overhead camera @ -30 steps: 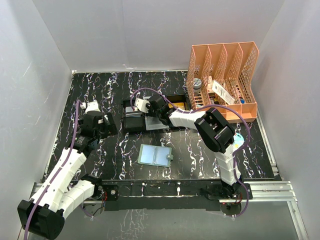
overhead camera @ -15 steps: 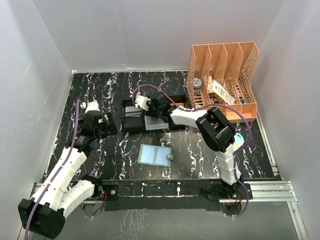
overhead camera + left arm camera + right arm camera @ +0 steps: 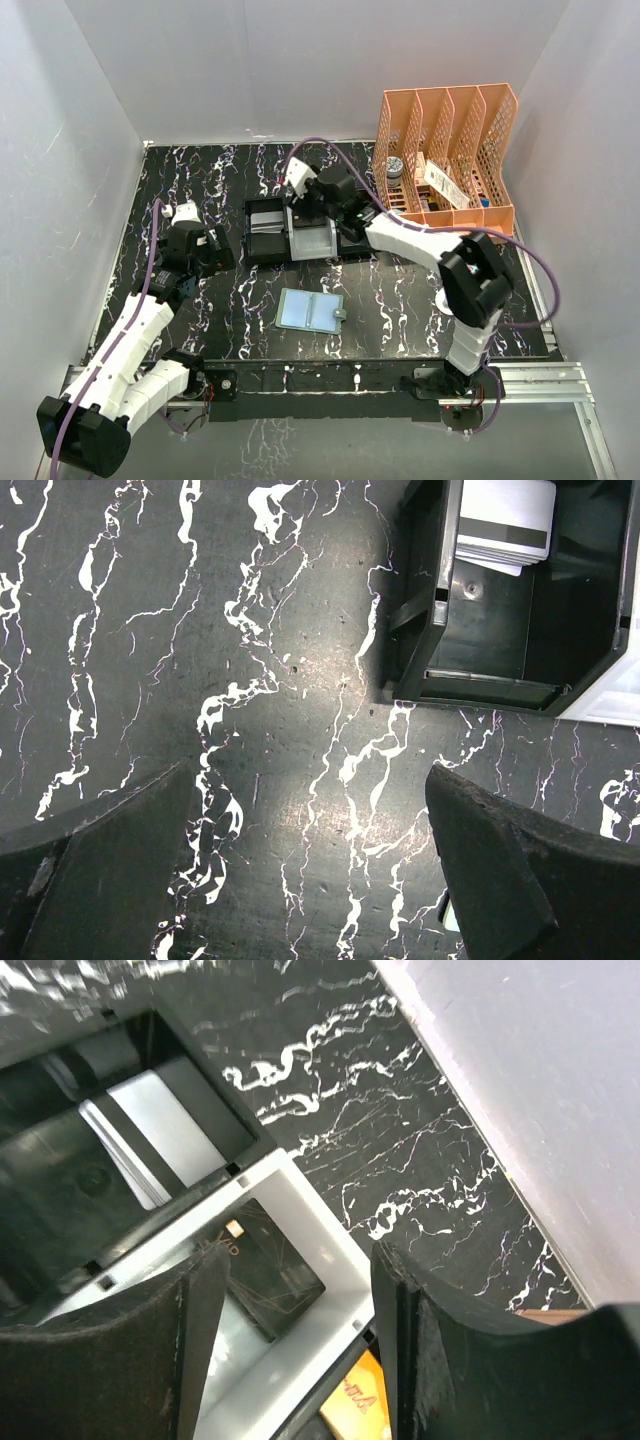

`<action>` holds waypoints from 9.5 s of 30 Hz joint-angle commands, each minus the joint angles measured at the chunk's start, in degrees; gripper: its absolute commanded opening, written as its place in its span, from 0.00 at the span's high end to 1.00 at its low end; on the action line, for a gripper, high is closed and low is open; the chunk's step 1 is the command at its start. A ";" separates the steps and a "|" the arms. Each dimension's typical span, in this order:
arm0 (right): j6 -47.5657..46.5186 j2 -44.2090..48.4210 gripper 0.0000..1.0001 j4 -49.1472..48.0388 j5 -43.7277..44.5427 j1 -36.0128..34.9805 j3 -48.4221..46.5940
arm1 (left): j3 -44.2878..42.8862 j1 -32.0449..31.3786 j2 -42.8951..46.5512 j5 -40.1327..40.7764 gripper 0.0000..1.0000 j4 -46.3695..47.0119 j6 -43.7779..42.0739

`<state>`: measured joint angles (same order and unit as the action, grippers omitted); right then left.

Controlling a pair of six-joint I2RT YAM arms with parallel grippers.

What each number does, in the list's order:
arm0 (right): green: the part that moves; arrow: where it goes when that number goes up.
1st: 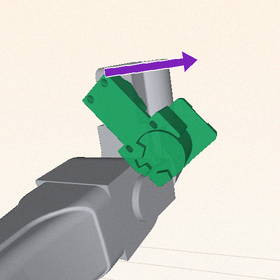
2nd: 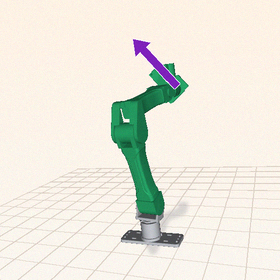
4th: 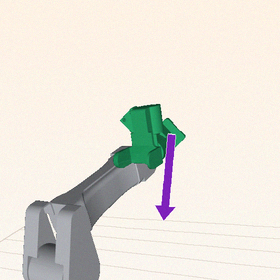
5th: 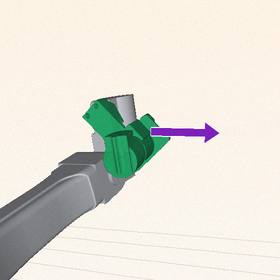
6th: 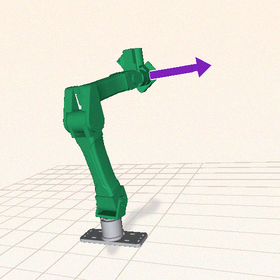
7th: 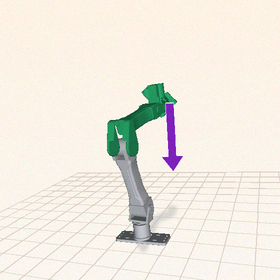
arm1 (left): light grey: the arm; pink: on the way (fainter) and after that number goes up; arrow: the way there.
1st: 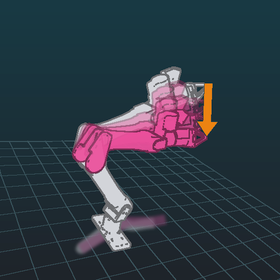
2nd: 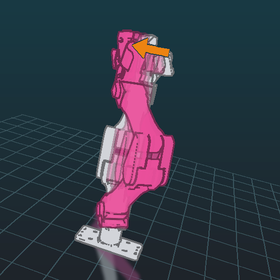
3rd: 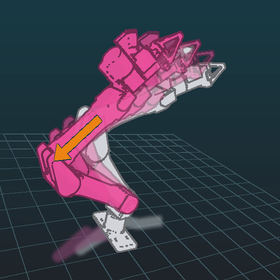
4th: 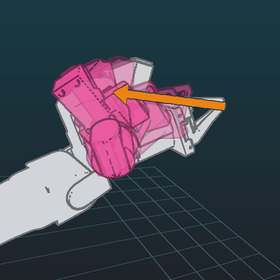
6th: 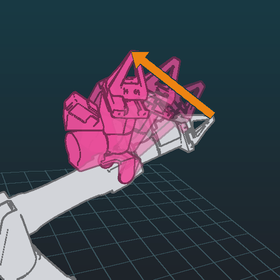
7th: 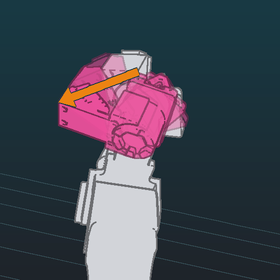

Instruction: Take the credit cards out of the card holder

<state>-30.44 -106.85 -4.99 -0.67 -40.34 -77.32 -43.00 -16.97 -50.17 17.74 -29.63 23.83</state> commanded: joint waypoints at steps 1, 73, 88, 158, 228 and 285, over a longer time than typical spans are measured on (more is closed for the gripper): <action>15.97 11.37 0.41 -8.70 0.17 0.35 5.09 | -0.90 0.33 0.45 -0.41 0.01 -0.20 -0.47; 89.84 25.22 0.52 24.23 20.01 -19.64 35.57 | 14.83 -17.70 -15.44 -35.75 0.31 27.32 18.54; 89.34 27.92 0.50 29.05 21.52 -19.68 33.23 | 12.64 -21.87 -19.96 -34.69 0.35 30.51 19.47; 87.75 27.24 0.56 25.85 16.11 -16.92 37.79 | 5.03 -34.40 -28.49 -13.10 1.00 18.72 21.74; 85.19 21.81 0.82 7.73 0.88 -16.88 39.56 | 3.52 -35.68 -33.11 -16.43 1.00 21.29 21.87; 46.21 62.35 0.02 28.64 17.36 4.71 8.30 | -29.00 -5.53 5.08 10.32 0.01 -14.90 3.27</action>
<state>19.88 -46.72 26.30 21.74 -35.62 -62.02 -67.79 -22.70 -48.69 25.02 -43.18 29.93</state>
